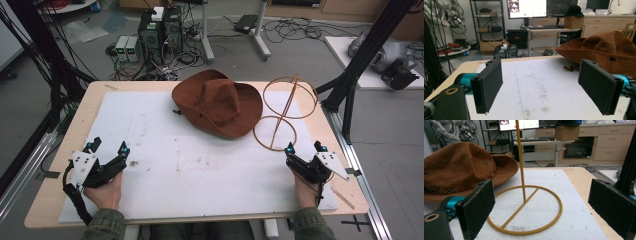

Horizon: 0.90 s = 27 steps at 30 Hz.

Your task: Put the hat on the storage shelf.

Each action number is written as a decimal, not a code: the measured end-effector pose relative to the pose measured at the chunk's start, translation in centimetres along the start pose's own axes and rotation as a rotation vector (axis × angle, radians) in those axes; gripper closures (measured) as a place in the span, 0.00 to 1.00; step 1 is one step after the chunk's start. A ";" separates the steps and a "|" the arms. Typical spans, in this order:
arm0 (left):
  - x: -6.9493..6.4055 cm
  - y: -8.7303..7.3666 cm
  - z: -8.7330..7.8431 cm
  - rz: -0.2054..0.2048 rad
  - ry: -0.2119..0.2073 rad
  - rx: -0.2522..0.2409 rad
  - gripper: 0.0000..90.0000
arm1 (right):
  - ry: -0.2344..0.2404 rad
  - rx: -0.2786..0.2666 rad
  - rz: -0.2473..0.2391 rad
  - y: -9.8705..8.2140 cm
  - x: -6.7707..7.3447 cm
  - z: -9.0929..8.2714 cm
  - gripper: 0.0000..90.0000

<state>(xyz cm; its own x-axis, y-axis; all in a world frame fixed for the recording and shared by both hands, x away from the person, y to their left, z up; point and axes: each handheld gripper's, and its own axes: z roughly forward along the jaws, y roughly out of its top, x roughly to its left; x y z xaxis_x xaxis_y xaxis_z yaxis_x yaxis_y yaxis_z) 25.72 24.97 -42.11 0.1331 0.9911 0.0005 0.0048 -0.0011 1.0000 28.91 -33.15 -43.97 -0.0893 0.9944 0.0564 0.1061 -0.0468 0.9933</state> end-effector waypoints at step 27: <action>-0.8 1.0 0.8 0.048 -0.007 0.041 0.18 | -0.006 -0.008 0.012 0.1 -0.4 -0.1 0.07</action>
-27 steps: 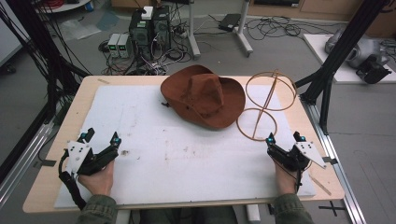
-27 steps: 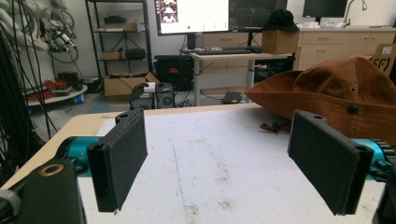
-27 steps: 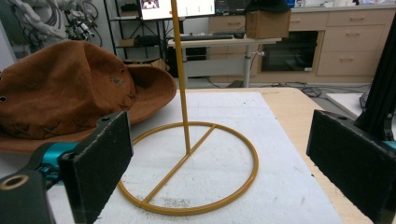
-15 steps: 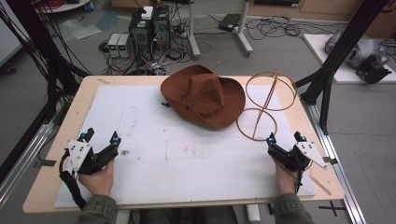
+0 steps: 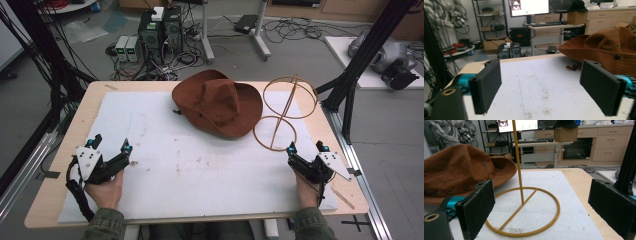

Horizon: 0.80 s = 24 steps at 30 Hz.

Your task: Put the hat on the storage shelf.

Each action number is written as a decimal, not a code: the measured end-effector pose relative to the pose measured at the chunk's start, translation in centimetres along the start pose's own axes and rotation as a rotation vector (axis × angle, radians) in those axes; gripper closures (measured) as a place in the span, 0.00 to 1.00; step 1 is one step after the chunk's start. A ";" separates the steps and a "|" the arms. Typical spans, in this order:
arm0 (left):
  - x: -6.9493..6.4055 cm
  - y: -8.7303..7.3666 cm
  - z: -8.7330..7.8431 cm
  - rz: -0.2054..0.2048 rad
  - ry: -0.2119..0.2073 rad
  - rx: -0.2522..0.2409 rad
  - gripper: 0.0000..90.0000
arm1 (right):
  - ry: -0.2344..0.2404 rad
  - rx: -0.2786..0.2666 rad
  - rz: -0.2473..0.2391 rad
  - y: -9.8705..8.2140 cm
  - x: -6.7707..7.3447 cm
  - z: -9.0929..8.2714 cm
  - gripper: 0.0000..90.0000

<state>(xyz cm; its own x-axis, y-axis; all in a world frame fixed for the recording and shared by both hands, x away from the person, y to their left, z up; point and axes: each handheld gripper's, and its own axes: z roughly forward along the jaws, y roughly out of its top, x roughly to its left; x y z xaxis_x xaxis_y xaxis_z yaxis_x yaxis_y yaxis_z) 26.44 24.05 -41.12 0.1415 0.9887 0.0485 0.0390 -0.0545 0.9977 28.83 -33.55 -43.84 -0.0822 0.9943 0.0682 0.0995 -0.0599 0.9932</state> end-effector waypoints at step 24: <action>-3.3 3.8 5.7 0.059 -0.119 0.156 0.16 | 0.018 0.009 -0.022 0.9 0.2 -0.1 0.07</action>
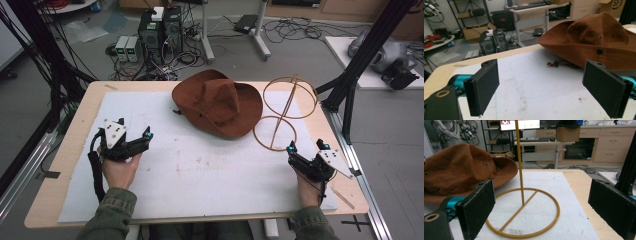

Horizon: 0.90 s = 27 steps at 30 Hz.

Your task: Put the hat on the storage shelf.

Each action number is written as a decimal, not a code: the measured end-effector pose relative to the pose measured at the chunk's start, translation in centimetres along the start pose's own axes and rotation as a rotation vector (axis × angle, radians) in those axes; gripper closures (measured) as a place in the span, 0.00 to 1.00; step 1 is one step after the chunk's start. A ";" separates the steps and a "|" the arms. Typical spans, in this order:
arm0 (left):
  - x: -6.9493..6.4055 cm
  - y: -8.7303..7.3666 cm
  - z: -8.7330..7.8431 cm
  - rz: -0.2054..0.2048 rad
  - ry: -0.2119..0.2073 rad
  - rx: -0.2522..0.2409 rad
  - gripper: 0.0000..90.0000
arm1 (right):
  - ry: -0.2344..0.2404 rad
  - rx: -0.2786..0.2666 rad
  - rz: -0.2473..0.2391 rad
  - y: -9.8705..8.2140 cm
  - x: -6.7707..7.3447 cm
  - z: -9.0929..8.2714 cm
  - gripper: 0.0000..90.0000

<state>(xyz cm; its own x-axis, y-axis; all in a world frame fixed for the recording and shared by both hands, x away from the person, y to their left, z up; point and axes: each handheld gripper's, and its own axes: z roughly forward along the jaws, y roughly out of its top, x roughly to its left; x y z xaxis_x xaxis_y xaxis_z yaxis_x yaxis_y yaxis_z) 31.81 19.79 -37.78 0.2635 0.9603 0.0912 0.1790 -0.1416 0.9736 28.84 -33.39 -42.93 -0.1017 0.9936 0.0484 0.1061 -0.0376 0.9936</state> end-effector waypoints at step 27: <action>-3.3 2.6 6.8 -0.041 -0.101 0.030 0.16 | 0.028 0.004 0.026 0.1 0.5 0.9 0.07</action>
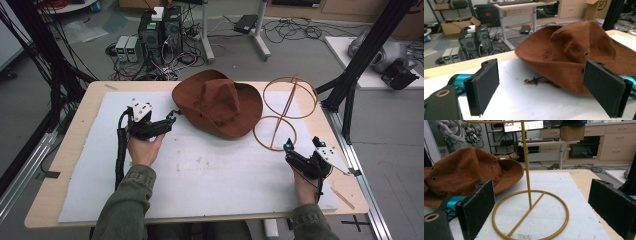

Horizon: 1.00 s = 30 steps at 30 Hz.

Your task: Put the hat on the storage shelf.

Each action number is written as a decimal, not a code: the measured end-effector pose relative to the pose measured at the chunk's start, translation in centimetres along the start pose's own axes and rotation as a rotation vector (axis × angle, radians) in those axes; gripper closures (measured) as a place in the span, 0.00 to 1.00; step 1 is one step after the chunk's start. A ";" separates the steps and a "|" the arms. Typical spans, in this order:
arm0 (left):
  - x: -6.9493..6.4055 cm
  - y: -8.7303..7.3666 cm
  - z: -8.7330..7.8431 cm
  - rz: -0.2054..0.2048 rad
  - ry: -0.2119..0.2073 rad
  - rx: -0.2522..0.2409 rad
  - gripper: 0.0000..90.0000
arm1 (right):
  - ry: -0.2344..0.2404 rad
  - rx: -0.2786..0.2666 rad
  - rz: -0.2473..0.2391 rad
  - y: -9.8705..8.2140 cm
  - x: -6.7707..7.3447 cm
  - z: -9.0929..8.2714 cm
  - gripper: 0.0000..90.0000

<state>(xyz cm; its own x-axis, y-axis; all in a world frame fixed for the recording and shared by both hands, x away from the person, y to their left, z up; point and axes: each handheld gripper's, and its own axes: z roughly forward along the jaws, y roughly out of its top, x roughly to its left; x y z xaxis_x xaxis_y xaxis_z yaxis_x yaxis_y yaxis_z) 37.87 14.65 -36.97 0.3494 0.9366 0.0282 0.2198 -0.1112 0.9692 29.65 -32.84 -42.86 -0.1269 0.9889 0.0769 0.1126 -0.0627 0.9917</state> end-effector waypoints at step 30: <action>-6.7 3.8 10.9 0.049 -0.127 0.159 0.16 | 0.028 0.005 -0.005 -0.1 0.6 0.0 0.07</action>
<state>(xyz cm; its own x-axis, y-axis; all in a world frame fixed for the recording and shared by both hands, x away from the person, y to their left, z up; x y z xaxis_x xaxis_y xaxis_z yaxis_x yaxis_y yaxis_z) 46.33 4.31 -36.12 0.4729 0.8804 0.0341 0.3367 -0.2163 0.9164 29.57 -32.20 -42.86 -0.1553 0.9850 0.0751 0.1171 -0.0571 0.9915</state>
